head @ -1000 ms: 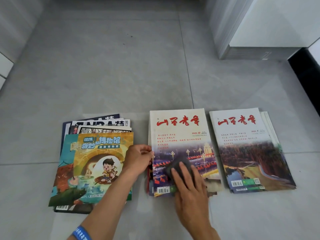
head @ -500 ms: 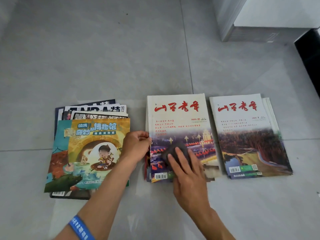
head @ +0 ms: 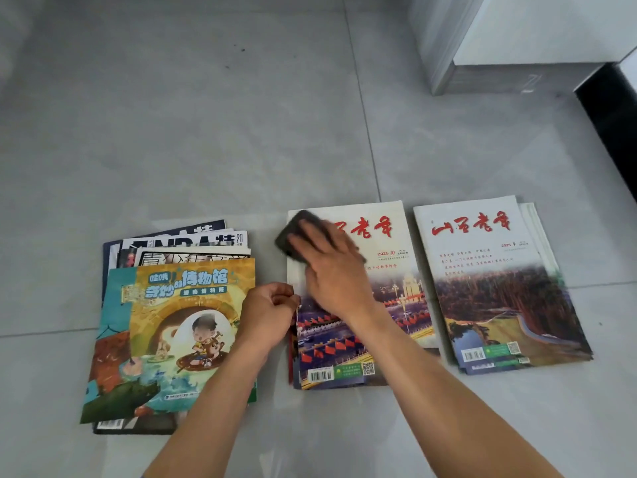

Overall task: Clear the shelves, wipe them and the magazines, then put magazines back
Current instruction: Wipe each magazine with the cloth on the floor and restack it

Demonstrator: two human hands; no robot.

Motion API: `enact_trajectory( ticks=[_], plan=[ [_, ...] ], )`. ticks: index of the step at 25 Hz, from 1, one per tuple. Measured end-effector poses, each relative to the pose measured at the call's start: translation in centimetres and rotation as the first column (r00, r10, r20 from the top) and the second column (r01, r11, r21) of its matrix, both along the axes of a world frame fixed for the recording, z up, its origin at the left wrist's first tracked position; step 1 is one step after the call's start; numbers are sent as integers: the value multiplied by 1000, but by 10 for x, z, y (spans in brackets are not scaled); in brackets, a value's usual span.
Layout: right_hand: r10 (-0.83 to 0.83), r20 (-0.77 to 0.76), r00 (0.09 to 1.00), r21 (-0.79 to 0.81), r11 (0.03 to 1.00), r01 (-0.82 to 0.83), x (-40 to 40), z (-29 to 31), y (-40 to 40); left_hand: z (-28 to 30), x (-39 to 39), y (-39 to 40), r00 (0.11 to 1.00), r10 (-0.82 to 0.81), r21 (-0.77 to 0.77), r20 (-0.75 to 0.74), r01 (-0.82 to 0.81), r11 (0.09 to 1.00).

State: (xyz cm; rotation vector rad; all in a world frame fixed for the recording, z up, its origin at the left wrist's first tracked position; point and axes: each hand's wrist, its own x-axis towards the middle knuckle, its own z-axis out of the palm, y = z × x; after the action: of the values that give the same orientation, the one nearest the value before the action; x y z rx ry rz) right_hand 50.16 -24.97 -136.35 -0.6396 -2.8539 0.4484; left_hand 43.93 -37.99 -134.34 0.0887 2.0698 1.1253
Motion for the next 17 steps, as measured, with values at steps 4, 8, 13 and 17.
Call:
enact_trajectory(
  ticks=[4,8,13,17],
  plan=[
    [-51,2,999,-7,999,51,11,-4,44,0,0,0,1000,-18,-13,7,18,1000],
    [-249,-34,968,-59,967,247,56,-5,97,0,1,0,1000,-24,-14,-11,24,1000],
    [-259,8,966,-85,962,259,130,-6,28,5,4,-1,999,-35,-28,-28,34,999],
    [-264,23,964,-2,964,264,195,-4,-53,10,6,0,998,-50,-42,-42,49,998]
  ],
)
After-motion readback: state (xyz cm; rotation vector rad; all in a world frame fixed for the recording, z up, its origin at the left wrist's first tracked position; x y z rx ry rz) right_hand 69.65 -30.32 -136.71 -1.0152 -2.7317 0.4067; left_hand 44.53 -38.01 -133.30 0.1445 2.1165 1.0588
